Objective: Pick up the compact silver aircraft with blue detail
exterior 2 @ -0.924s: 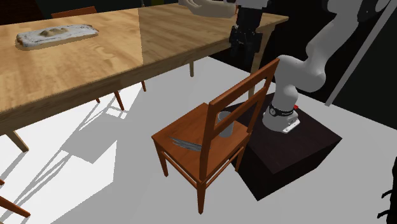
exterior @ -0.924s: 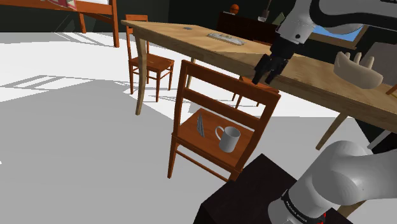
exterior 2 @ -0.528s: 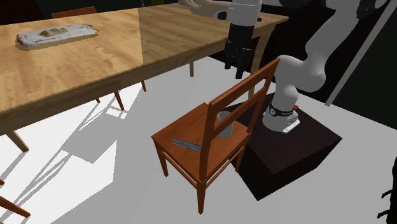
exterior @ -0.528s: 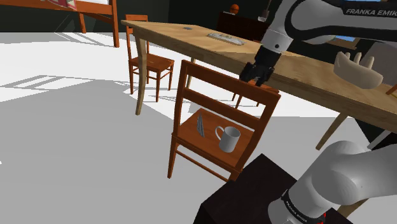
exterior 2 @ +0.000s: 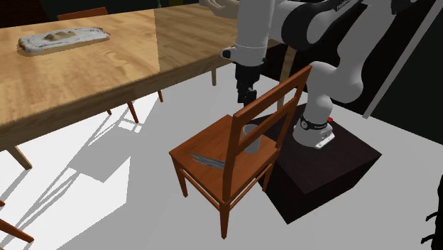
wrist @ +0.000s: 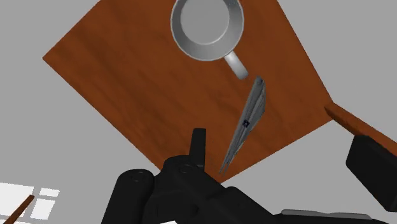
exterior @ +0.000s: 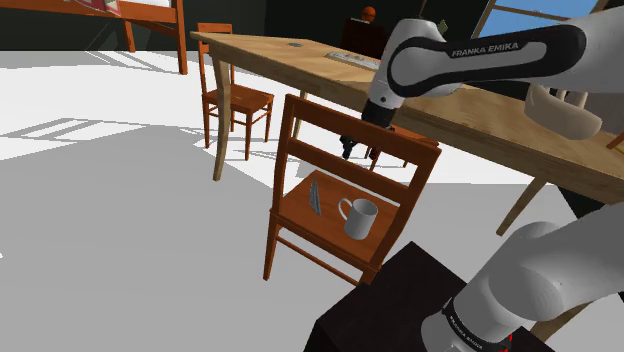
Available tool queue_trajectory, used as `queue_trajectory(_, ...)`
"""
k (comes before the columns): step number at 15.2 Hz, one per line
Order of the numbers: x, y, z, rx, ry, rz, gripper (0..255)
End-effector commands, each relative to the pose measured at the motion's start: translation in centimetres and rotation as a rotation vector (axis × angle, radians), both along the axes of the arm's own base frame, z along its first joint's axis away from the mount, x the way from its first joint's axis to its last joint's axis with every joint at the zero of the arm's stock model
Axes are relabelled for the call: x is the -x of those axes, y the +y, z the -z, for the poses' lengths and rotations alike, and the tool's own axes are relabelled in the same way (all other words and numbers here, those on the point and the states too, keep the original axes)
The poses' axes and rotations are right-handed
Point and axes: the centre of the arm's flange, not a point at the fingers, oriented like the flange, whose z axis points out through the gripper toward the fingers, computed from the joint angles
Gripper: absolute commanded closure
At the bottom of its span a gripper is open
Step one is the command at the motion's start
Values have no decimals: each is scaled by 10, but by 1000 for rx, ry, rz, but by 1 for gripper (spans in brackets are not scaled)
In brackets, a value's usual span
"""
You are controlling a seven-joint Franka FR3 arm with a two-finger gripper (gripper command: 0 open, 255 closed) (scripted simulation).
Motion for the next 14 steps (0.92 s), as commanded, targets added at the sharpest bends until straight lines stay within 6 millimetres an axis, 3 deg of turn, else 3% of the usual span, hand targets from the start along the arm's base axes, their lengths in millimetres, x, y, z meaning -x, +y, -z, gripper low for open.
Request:
queue_trajectory(1, -18, 3, 21, 1, 15, 40, 0)
queue_trajectory(14, -123, 6, 166, 9, 118, 284, 0)
